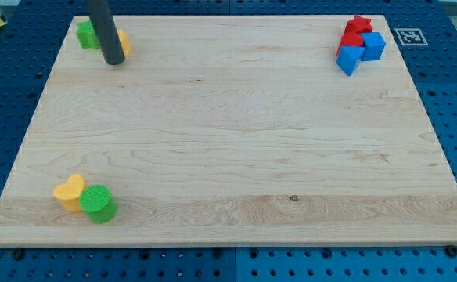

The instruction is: Push the yellow heart up a bit

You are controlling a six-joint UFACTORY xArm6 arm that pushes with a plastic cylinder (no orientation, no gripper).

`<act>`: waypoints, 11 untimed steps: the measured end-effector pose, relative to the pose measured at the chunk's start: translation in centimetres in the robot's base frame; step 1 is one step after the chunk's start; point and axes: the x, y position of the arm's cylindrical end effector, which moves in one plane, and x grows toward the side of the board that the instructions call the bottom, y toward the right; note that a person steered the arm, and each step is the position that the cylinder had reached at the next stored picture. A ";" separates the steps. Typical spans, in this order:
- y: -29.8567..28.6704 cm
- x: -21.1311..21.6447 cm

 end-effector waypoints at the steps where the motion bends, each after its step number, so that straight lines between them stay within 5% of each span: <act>1: 0.0 0.0; 6: -0.1 -2.0; 8: 1.8 11.0; 11: -1.7 11.9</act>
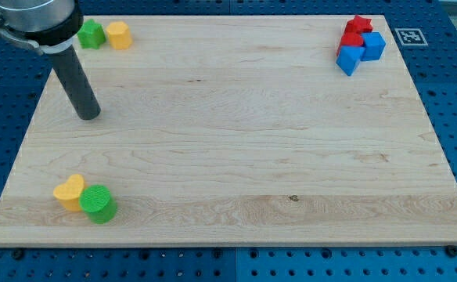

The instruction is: Push the yellow heart up a bit

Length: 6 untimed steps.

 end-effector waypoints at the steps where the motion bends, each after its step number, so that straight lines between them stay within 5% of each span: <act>1: -0.3 0.4; 6: -5.2 15.7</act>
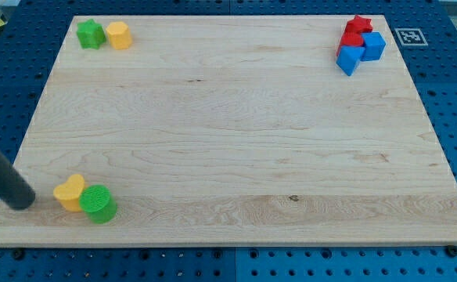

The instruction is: Push the yellow heart up a bit

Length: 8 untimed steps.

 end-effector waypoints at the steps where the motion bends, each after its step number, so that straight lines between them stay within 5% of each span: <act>1: 2.6 3.0; 3: 4.9 2.7; 5: 5.1 -6.4; 7: 5.3 -6.5; 8: 5.3 -1.6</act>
